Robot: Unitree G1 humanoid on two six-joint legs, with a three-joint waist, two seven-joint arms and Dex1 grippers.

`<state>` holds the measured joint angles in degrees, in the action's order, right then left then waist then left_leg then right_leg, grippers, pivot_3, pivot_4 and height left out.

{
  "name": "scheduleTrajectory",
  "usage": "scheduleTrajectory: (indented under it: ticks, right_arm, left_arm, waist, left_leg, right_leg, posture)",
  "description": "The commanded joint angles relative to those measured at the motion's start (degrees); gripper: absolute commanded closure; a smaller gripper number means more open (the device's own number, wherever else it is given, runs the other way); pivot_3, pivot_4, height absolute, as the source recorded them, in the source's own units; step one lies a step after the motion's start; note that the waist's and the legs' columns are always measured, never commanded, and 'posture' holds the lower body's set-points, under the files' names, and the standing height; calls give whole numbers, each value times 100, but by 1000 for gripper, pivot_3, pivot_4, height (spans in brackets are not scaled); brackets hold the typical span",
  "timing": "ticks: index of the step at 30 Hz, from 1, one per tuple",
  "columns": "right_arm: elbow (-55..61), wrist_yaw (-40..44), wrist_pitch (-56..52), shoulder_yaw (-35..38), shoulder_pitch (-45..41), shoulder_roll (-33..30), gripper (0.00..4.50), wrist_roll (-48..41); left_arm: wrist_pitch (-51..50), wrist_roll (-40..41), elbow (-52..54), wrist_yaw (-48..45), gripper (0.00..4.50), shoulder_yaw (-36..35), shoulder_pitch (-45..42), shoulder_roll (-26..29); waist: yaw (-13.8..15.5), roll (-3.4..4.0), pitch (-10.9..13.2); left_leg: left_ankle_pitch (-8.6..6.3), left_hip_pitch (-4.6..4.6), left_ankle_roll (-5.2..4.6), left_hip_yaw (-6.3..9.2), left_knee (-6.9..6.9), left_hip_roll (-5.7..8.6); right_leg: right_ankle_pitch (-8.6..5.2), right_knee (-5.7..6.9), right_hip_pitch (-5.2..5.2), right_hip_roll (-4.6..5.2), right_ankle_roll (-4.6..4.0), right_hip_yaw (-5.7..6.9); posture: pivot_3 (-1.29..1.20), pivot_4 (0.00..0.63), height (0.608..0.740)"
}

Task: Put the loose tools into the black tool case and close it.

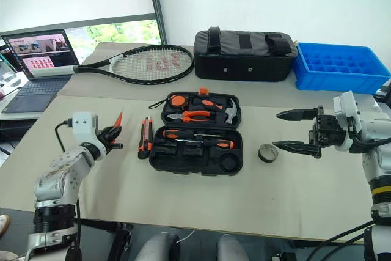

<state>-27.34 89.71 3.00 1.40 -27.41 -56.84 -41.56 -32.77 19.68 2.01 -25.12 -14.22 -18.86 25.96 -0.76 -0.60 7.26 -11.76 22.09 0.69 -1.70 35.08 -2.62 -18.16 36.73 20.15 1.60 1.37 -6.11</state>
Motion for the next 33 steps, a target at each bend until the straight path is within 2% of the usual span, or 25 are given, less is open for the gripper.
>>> scheduleTrajectory:
  ticks: [1,7,12,16,21,33]
  right_arm:
    - [152,279,54,325,134,-206,0,-183]
    - [321,279,71,526,458,-264,0,-202]
    - [582,279,44,834,880,-276,0,-179]
    - [791,279,9,1143,1200,-276,0,-133]
    - [955,278,-77,1396,1367,-222,0,-63]
    - [1016,278,-161,1427,1323,-151,0,23]
  left_arm:
    - [1130,-49,-137,-1362,3997,512,-516,419]
    - [2766,-465,-870,-3791,3997,1980,-1378,708]
    - [3502,-1152,-1939,-5065,3997,3025,-2109,806]
    - [3935,-1734,-2957,-5237,3997,3435,-2664,682]
    - [4214,-2129,-3662,-5262,3997,3615,-3031,502]
    - [4193,-2501,-3928,-5311,3997,3744,-3011,347]
  waist:
    - [6,1,-1]
    - [10,5,-2]
    - [-33,9,-2]
    - [-48,5,2]
    - [-39,1,4]
    - [-26,-2,6]
  left_leg:
    - [0,0,0,0,-1,0]
    - [0,3,-1,-6,0,2]
    - [-1,6,-5,-8,-1,-3]
    - [-2,6,-7,-10,4,-3]
    - [-4,13,-11,-10,11,-1]
    - [-4,11,-12,-10,14,-1]
  right_leg:
    - [0,0,0,0,0,1]
    - [0,-7,-2,0,1,-1]
    - [-1,-5,2,-16,0,-12]
    - [-1,-2,3,-20,1,-25]
    - [-3,-3,3,-19,4,-33]
    - [-3,2,2,-21,4,-37]
  posture:
    - [0,150,707]
    - [0,150,707]
    - [0,150,707]
    - [0,150,707]
    - [0,150,707]
    - [0,150,707]
